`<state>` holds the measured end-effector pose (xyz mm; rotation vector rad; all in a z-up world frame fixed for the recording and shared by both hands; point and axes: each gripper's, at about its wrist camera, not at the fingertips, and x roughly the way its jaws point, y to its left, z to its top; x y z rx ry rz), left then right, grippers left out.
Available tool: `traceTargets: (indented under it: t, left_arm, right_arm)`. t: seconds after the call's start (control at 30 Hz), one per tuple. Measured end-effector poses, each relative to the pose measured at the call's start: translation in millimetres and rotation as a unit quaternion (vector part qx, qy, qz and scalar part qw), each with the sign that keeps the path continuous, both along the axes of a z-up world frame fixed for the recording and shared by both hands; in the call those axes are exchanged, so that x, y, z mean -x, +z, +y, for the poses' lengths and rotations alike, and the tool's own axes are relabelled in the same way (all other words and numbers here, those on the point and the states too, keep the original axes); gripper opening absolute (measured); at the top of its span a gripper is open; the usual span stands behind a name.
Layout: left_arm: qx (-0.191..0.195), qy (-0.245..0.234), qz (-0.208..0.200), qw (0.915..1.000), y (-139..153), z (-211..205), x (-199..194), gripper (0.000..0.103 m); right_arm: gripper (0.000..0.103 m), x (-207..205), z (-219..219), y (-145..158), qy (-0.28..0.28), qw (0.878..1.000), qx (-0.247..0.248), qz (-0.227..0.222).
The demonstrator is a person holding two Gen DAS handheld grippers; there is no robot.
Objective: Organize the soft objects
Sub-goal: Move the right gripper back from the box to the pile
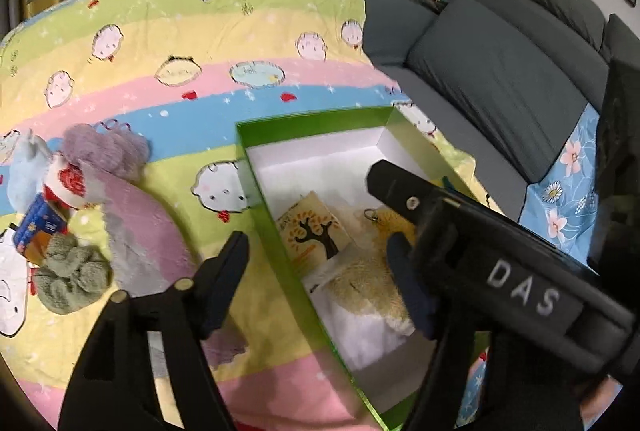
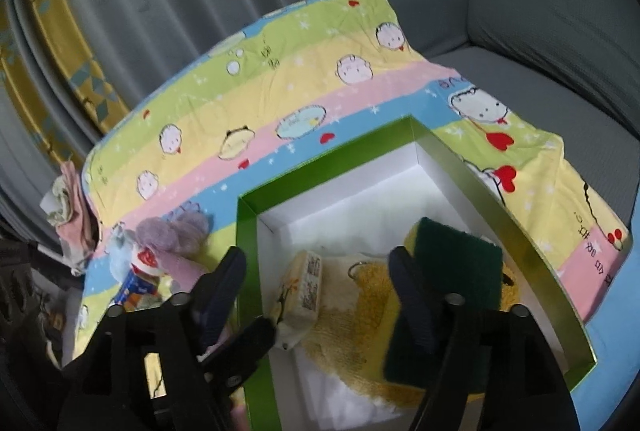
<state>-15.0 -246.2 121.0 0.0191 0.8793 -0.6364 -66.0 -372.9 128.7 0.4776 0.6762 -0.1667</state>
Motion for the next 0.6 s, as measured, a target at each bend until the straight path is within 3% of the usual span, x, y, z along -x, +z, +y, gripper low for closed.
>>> traceTargets:
  t: [0.07,0.2,0.3,0.4,0.6]
  left_arm:
    - [0.005,0.005,-0.011,0.9999,7.1,10.1,3.7,0.090]
    - [0.007,0.023,-0.030,0.9992,17.0,29.4,8.9,0.090]
    - [0.019,0.040,-0.021,0.9988,20.1,48.5,10.6,0.090]
    - [0.025,0.050,-0.018,0.9983,21.1,69.3,15.0,0.103]
    - [0.013,0.112,-0.026,0.9933,12.1,131.8,18.8,0.102]
  right_arm:
    - [0.085,3.2,0.9,3.7,-0.004,1.000,0.001,-0.010]
    - [0.090,6.6,3.5,6.8,-0.008,1.000,-0.002,-0.019]
    - [0.090,7.1,10.0,7.4,-0.010,1.000,0.007,-0.018]
    - [0.091,5.8,17.5,6.5,-0.006,1.000,0.013,-0.015]
    - [0.091,1.9,48.5,7.6,0.017,0.999,0.045,-0.010]
